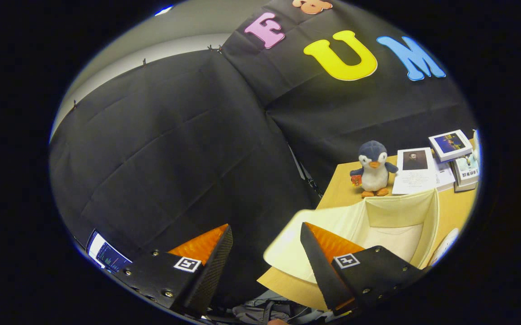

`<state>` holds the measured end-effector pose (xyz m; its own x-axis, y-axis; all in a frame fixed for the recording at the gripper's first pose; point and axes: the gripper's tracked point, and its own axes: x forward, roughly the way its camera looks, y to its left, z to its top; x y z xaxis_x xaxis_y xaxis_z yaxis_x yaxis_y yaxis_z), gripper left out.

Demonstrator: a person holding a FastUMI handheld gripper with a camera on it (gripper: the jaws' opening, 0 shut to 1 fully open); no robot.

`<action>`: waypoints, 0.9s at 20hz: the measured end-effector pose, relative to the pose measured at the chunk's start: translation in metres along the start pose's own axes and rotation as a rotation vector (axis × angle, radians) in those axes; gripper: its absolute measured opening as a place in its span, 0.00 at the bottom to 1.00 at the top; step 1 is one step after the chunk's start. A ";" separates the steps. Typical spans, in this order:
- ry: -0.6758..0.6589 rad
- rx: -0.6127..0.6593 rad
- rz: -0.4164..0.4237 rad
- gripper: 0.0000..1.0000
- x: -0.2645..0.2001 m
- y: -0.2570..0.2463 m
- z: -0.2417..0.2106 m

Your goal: Open the storage box then place both shoes into the box .Put the left shoe in first, then the right shoe, with the right side of both shoes facing outward in a uniform manner.

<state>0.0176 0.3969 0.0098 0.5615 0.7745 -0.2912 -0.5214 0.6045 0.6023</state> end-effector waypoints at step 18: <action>-0.081 -0.122 -0.430 0.97 -0.135 -0.197 0.027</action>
<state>0.0618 0.1680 -0.0491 0.7893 0.4345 -0.4338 -0.2991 0.8891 0.3463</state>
